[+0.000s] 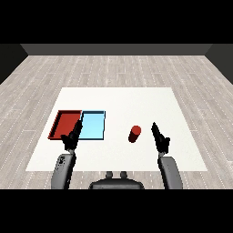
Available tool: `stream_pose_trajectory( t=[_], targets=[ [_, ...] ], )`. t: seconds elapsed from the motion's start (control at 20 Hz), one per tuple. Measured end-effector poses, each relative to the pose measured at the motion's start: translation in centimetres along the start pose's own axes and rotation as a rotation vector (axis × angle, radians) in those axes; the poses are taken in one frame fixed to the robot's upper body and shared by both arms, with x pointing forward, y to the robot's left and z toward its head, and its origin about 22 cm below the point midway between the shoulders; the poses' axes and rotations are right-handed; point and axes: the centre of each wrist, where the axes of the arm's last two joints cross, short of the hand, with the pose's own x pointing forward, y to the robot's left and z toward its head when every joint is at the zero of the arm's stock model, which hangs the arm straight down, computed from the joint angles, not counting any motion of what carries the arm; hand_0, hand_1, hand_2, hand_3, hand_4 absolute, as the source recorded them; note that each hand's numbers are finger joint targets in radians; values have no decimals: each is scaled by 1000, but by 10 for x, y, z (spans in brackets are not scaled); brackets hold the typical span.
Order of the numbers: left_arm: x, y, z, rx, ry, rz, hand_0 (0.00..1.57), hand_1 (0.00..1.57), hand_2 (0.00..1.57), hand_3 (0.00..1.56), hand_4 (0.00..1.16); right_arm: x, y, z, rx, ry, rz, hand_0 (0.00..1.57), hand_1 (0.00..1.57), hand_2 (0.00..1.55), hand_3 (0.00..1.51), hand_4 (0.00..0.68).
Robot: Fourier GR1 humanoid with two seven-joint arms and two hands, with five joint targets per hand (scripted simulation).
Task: Pick the red can and put it in the red box
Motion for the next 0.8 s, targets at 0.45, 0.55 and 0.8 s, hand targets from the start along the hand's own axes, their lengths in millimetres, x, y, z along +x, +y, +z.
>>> stream_pose_trajectory(
  t=[0.45, 0.55, 0.8],
  targets=[
    [20, -1, -3, -3, -246, 12, 0, 0, 0, 0, 0, 16, -67, 23, 4, -204, -55, 0, 0, 0, 0, 0],
    [22, -3, 0, -2, -343, 27, 0, 0, 0, 0, 0, 16, -79, 29, 16, -277, -77, 0, 0, 0, 0, 0],
    [18, -1, 4, -9, -457, 50, 0, 0, 0, 0, 0, 9, -103, 40, 42, -371, -113, 0, 0, 0, 0, 0]
  ],
)
